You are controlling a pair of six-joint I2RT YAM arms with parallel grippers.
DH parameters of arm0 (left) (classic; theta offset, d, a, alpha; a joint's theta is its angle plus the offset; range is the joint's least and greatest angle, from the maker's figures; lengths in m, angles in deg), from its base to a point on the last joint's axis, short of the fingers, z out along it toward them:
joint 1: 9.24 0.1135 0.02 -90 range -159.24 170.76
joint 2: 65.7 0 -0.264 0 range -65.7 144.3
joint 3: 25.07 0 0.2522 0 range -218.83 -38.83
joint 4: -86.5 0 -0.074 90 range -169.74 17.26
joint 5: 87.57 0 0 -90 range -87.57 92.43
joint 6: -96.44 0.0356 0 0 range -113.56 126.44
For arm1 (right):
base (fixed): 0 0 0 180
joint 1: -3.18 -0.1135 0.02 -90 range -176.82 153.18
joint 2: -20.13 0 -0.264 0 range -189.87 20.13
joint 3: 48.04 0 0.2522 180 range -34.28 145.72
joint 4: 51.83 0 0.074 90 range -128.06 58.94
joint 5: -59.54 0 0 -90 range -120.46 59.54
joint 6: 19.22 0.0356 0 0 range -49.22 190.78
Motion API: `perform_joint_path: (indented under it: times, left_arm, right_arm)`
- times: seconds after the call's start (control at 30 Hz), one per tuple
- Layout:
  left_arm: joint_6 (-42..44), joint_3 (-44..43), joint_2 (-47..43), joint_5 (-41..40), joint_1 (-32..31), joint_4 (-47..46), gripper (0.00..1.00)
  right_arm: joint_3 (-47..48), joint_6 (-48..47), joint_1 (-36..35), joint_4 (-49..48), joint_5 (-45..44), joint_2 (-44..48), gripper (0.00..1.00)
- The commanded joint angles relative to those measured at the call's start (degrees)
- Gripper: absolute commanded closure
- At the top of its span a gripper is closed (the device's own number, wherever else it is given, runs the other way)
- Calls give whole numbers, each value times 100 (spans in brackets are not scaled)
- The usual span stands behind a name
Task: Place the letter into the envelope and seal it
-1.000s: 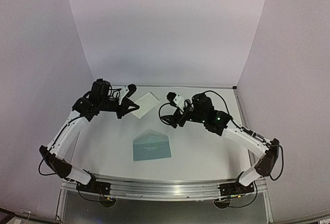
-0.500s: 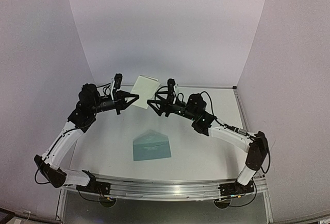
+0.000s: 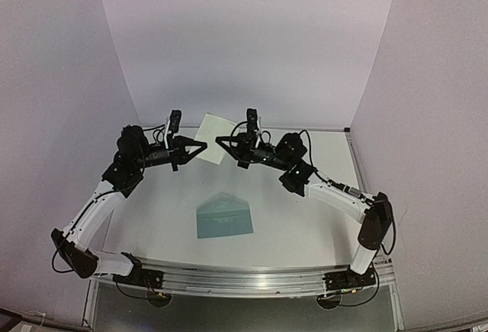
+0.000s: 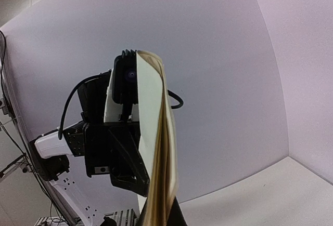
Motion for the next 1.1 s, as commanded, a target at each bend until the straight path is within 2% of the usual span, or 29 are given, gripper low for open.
perform_joint_path:
  times: [0.0, 0.1, 0.13, 0.17, 0.27, 0.33, 0.53, 0.73, 0.9, 1.07]
  left_arm:
    - [16, -129, 12, -9, -13, 163, 75]
    - [374, -288, 102, -266, 12, 922, 18]
    - [592, -376, 147, -406, 40, 1249, 5]
    - [919, -472, 215, -511, 78, 1687, 1]
    - [1821, -869, 736, -1008, 228, 2980, 0]
    - [2295, -1131, 1206, -1367, 311, 3748, 1]
    - [3572, -1301, 2703, -2051, 329, 5081, 6]
    - [4597, -1528, 4017, -2119, 337, 5494, 6]
    - [4757, -1560, 4567, -2147, 329, 5057, 7]
    - [4780, -1563, 4967, -1990, 324, 4986, 16]
  right_arm:
    - [-96, -76, -11, -235, -41, 100, 100]
    - [-663, -362, 57, 22, -678, 500, 100]
    - [-864, -500, 91, 238, -961, 687, 100]
    - [-989, -761, 119, 765, -1246, 881, 100]
    - [-928, -1297, 126, 2653, -2491, 1125, 100]
    - [-896, -1545, 134, 3558, -3141, 1199, 100]
    - [-539, -1573, 277, 5718, -4134, 1136, 100]
    - [-661, -1445, 296, 6104, -4161, 1109, 100]
    - [-741, -1313, 295, 6107, -3936, 1074, 100]
    - [-732, -1286, 297, 6106, -3706, 1073, 100]
